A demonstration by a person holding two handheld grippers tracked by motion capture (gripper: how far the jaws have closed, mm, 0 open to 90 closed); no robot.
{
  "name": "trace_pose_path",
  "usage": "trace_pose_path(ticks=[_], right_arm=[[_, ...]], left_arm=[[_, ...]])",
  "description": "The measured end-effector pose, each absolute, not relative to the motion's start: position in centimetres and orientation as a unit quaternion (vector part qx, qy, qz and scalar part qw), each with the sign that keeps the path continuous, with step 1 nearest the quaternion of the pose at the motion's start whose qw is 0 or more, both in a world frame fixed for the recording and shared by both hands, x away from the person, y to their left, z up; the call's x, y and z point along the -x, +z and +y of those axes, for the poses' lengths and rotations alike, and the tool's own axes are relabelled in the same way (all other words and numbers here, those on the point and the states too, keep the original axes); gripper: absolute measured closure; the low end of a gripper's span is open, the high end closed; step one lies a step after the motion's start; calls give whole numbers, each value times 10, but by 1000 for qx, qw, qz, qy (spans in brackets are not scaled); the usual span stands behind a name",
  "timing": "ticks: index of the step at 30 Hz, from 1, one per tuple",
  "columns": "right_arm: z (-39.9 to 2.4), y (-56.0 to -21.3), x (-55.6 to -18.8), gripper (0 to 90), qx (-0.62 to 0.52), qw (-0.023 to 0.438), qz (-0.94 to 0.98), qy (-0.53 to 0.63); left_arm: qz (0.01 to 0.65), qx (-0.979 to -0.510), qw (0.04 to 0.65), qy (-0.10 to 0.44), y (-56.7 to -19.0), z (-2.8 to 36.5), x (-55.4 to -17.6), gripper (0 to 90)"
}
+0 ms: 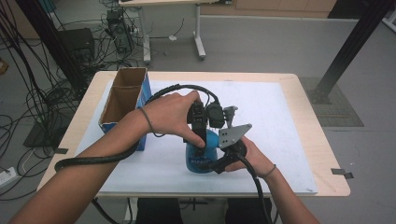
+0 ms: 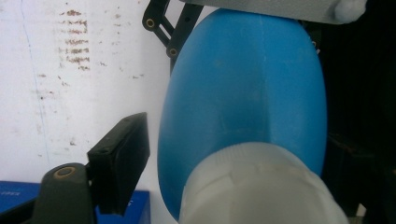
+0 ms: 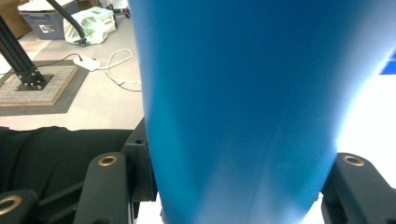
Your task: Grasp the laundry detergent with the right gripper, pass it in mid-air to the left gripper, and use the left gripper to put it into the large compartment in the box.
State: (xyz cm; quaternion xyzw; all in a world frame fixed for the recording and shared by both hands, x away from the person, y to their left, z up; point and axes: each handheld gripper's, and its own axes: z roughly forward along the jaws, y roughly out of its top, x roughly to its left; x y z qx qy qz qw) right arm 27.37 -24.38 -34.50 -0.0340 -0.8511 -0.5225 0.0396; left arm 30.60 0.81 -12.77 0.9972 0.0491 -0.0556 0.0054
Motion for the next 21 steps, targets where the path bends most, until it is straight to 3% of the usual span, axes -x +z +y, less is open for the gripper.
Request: trace_pose_path(ticks=[11, 21], right_arm=[[-243, -345, -273, 409, 33, 40, -851, -523], [-244, -344, -275, 409, 28, 42, -852, -521]], left_arm=[[41, -997, 4, -62, -127, 5, -305, 364], [41, -997, 5, -60, -126, 4, -304, 371]])
